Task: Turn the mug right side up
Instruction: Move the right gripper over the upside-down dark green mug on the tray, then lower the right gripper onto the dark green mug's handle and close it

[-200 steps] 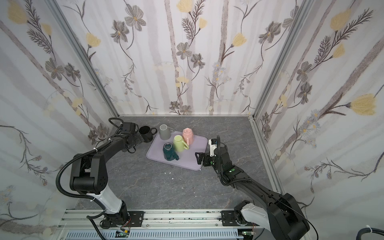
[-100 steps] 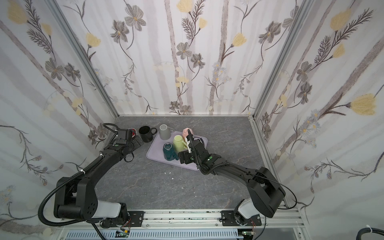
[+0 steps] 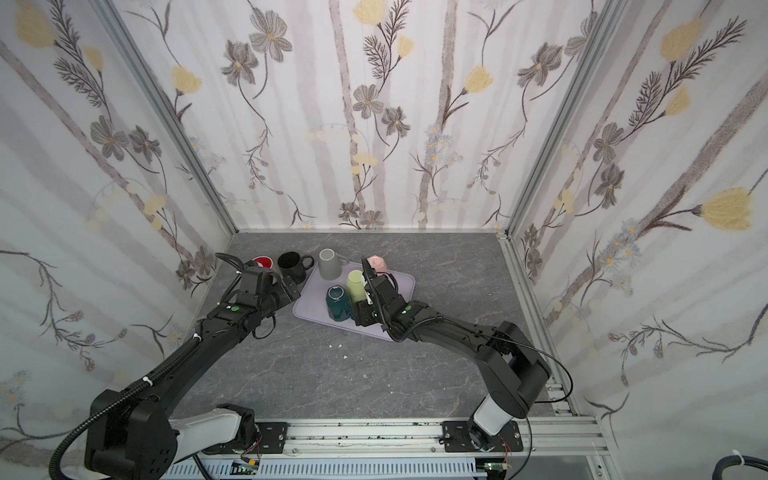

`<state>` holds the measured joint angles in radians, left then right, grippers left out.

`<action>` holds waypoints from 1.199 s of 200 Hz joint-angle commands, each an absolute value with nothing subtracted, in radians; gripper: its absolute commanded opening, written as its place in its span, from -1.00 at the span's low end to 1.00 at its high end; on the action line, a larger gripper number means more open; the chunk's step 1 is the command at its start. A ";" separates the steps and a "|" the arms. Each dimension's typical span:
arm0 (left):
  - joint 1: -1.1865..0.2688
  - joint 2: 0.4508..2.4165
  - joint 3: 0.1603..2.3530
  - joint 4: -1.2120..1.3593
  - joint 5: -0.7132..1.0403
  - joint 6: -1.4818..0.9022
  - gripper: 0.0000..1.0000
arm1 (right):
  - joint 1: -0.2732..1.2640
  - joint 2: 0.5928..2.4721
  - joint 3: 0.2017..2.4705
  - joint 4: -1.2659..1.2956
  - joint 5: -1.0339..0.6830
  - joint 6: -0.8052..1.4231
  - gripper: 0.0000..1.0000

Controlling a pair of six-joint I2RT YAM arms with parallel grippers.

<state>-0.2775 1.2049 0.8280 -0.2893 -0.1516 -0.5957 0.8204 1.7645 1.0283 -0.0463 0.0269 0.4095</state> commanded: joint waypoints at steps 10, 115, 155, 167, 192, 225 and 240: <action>-0.312 1.199 0.825 -0.308 -0.156 -0.601 1.00 | 0.822 1.777 1.041 -0.042 0.046 0.390 0.46; -0.326 1.256 0.821 -0.274 -0.111 -0.577 1.00 | 0.860 1.899 1.167 -0.103 0.044 0.341 -0.06; -0.326 1.244 0.812 -0.256 -0.088 -0.584 1.00 | 0.863 1.954 1.234 -0.159 0.071 0.314 -0.07; -0.326 1.241 0.809 -0.252 -0.085 -0.583 1.00 | 0.864 1.967 1.252 -0.168 0.072 0.308 -0.07; -0.327 1.239 0.808 -0.250 -0.078 -0.580 1.00 | 0.864 1.996 1.280 -0.188 0.080 0.301 -0.11; -0.327 1.235 0.810 -0.248 -0.067 -0.579 1.00 | 0.863 2.017 1.292 -0.187 0.083 0.300 -0.15; -0.326 1.231 0.809 -0.248 -0.067 -0.576 1.00 | 0.864 2.023 1.293 -0.185 0.083 0.298 -0.17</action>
